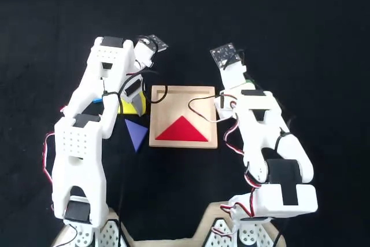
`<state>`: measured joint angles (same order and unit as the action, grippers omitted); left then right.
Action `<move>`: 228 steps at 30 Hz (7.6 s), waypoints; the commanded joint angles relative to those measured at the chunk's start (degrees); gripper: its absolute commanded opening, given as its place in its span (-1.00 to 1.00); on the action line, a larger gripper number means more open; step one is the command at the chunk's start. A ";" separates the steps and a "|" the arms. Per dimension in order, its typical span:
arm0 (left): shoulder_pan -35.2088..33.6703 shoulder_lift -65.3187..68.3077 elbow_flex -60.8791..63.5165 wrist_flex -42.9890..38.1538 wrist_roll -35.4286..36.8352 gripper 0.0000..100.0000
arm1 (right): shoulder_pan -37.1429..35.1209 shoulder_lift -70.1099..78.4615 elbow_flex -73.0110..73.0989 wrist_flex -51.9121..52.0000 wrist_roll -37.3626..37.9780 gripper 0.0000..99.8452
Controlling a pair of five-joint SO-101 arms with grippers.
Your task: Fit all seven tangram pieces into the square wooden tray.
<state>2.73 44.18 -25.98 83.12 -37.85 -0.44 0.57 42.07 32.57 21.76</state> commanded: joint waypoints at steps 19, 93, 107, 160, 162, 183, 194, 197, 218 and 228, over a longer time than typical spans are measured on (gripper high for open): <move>5.23 -0.09 -0.40 2.55 2.55 -0.91 | -0.18 -0.22 -2.42 -0.97 0.79 -0.98; 15.34 -27.87 -0.75 17.67 17.32 -0.94 | -1.14 -0.13 -2.42 -1.23 0.88 -0.98; 19.12 -27.96 2.68 9.41 52.75 -0.94 | -0.79 -0.22 -2.42 -1.23 0.88 -0.98; 21.85 -28.48 24.57 -22.59 74.90 -0.94 | 1.14 -0.13 -1.98 -3.25 0.70 -0.98; 21.85 -28.48 25.80 -22.59 74.90 -0.94 | 1.14 -0.13 -1.98 -3.25 0.79 -0.98; 20.44 -28.66 22.99 -10.46 66.46 -0.58 | 1.14 -0.13 -1.98 -3.25 0.79 -0.98; 18.24 -27.25 23.52 -24.35 56.53 -0.62 | 1.58 -0.75 -1.80 -3.25 0.26 -0.98; 20.97 -25.58 24.92 -25.49 56.26 -0.62 | 6.33 -2.51 -1.71 -5.27 -1.14 -0.98; 25.45 -9.05 9.27 -10.29 44.92 -0.93 | 12.04 -8.04 5.41 -16.62 -13.27 -0.98; 25.10 -7.91 8.48 -5.63 44.22 -0.94 | 12.13 -2.42 1.36 -15.91 -13.36 -0.98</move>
<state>27.60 37.05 -16.57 76.00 6.64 11.96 -2.07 46.99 17.10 8.84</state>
